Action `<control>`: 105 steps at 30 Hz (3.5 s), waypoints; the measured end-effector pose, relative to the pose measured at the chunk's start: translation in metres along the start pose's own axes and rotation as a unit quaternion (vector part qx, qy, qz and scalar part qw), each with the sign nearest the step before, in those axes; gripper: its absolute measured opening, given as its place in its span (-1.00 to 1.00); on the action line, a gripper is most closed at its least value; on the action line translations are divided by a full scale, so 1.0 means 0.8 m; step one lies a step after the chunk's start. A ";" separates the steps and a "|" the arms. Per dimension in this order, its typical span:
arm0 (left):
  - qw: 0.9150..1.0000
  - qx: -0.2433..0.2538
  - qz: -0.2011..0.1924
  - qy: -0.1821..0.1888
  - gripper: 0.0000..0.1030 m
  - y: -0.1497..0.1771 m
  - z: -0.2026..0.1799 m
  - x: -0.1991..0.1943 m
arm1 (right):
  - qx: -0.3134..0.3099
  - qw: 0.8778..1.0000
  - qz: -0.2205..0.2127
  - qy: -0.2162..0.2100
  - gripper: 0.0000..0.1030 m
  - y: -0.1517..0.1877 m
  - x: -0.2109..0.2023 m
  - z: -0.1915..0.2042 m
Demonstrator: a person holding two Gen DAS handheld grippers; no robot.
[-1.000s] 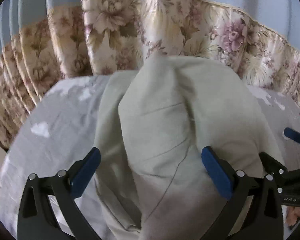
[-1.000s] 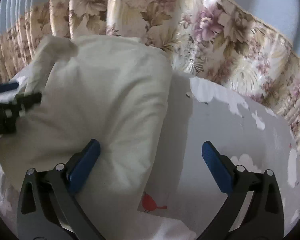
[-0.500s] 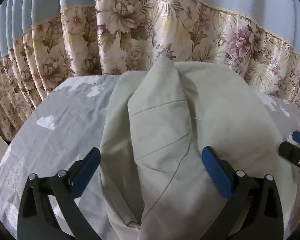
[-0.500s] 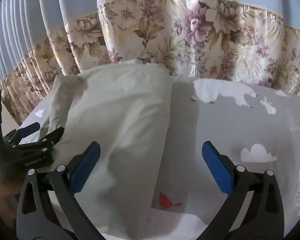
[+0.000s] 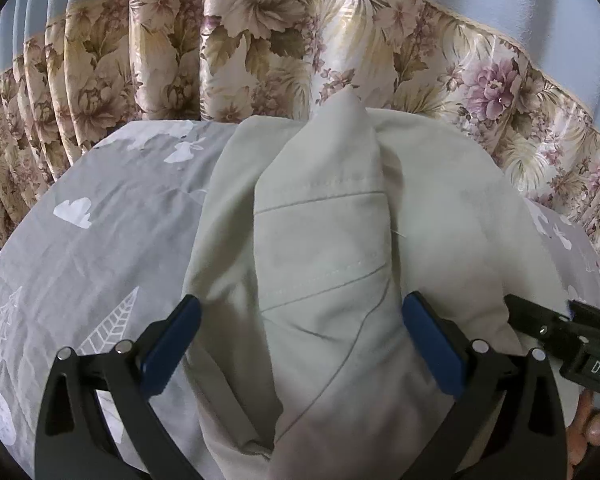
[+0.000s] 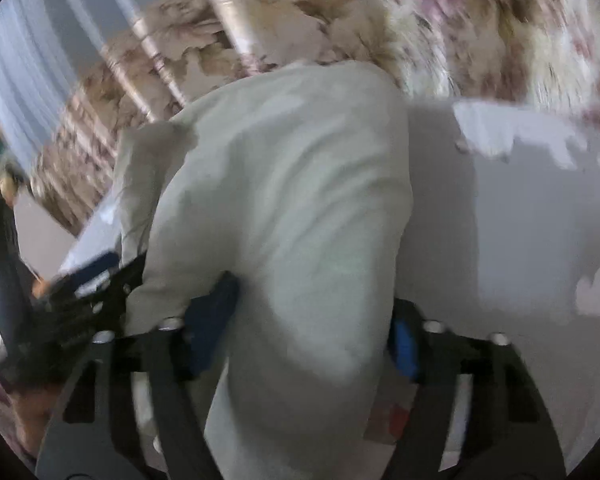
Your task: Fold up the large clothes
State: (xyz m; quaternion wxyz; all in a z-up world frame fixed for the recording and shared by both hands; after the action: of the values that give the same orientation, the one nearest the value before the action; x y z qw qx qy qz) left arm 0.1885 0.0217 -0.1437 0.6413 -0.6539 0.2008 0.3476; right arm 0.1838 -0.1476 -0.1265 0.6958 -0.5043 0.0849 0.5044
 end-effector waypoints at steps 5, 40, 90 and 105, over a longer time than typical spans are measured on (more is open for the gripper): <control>0.999 0.027 -0.017 -0.003 0.93 -0.009 -0.030 -0.008 | -0.047 0.997 -0.041 0.045 -0.55 -0.018 -0.044 0.008; 0.989 0.040 -0.139 0.022 0.97 0.017 -0.071 -0.199 | 0.008 0.964 -0.167 0.206 0.94 0.035 -0.290 -0.019; 0.987 0.049 -0.152 -0.001 0.97 0.053 -0.058 -0.191 | -0.029 0.963 -0.144 0.225 0.94 0.075 -0.255 -0.026; 0.987 0.050 -0.154 -0.001 0.97 0.052 -0.057 -0.192 | -0.023 0.963 -0.143 0.226 0.94 0.077 -0.261 -0.033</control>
State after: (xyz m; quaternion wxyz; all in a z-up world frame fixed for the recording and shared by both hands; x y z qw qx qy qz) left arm 0.0640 -0.0551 -0.0667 0.7192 -0.6440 0.1136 0.2349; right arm 0.0463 -0.2981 -0.0461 0.7113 -0.6284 0.1554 0.2740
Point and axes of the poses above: each gripper's, at about its wrist camera, not at the fingertips, and x roughly the way its jaws point, z to its left, y to its underside, the point moved 10 cm from there along x, roughly the way its jaws point, and after that the axes turned 15 degrees about -y, right-handed, at the moved point
